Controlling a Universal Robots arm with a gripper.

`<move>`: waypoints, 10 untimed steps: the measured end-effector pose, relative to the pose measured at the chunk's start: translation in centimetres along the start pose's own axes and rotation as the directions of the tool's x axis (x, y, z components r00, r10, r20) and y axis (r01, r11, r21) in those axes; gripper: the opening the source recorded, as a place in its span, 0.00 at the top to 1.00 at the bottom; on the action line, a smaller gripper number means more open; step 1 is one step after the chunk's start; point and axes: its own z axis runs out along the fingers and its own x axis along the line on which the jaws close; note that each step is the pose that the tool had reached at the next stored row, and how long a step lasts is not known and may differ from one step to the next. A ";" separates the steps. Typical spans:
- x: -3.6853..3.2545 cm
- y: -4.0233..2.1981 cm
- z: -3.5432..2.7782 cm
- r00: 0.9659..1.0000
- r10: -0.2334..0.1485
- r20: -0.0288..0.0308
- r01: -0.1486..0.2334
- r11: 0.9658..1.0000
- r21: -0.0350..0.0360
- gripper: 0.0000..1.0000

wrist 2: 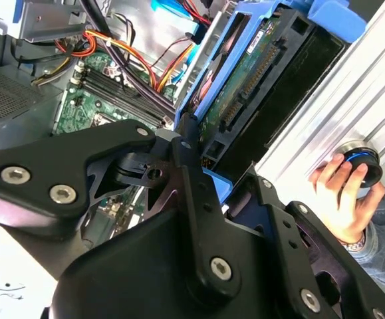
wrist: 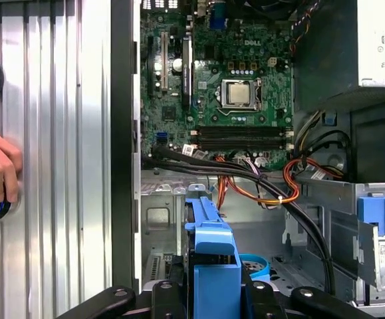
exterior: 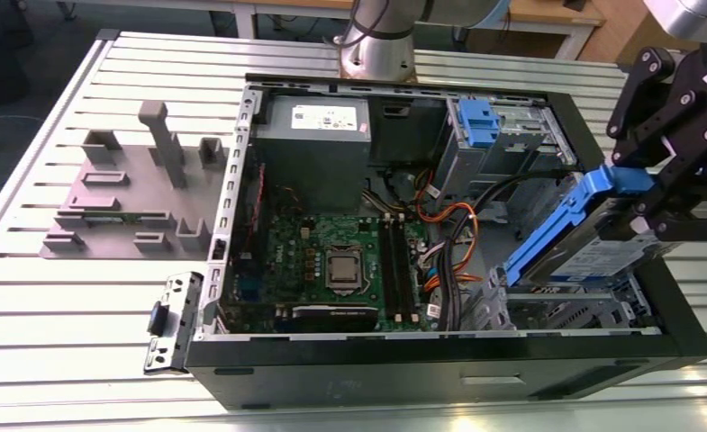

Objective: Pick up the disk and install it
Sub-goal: 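Pick up the disk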

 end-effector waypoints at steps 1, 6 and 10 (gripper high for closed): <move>0.00 0.00 0.05 1.000 0.000 0.000 0.000 1.000 0.000 0.64; 0.04 0.29 0.38 1.000 0.000 0.000 0.000 1.000 0.000 0.64; 0.04 0.32 0.46 1.000 0.000 0.000 0.000 1.000 0.000 0.64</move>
